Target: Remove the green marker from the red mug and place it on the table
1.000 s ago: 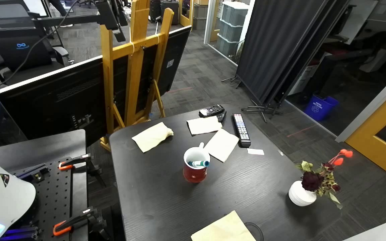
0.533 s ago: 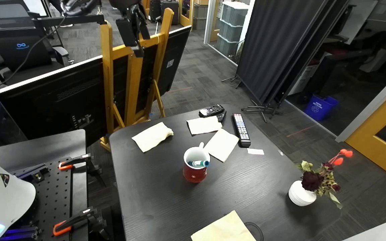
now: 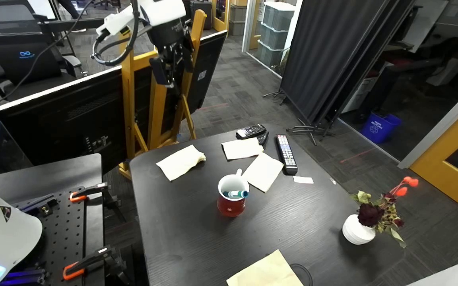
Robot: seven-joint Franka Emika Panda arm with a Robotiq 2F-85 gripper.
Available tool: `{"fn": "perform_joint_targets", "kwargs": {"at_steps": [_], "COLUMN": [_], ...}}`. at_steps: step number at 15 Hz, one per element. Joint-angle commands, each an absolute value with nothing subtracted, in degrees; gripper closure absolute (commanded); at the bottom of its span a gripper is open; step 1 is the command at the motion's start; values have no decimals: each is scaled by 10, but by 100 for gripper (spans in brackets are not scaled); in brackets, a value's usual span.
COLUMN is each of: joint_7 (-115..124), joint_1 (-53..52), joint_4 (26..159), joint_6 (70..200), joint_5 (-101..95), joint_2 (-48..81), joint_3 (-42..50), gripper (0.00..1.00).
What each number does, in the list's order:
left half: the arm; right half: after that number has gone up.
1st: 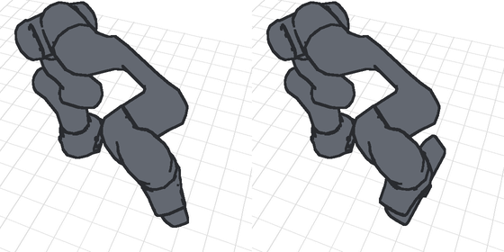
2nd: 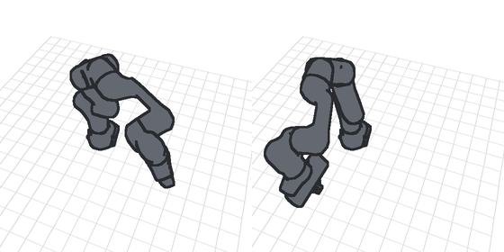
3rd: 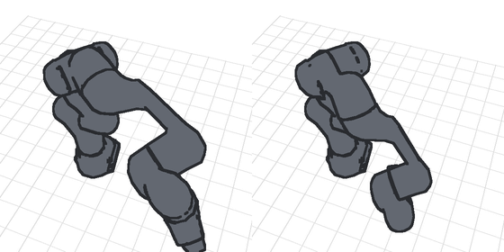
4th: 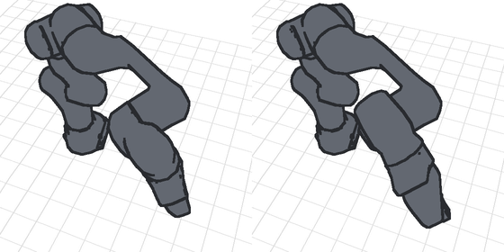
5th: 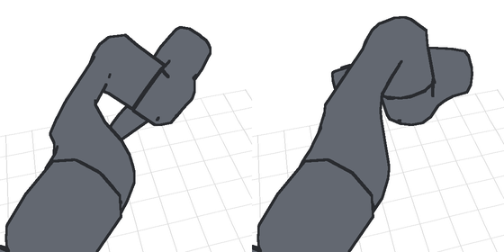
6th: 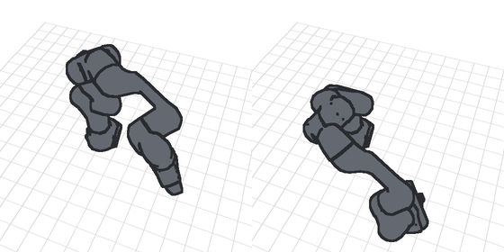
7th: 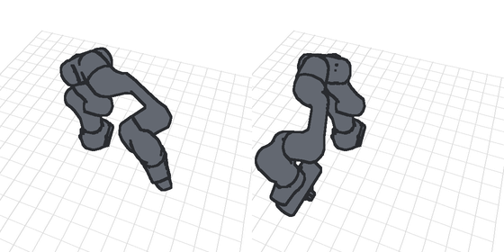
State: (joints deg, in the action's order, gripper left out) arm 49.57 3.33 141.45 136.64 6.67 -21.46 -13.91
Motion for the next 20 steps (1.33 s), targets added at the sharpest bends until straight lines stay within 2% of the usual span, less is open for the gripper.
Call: {"fn": "perform_joint_targets", "kwargs": {"at_steps": [1,14,20], "joint_7": [575,676,747], "joint_1": [38,63,78], "joint_4": [1430,1428,1400], "joint_6": [1407,1433,1469], "joint_5": [48,-8,-117], "joint_2": [-189,-107,-48], "joint_3": [-139,-62,-45], "gripper": [0,0,0]}}
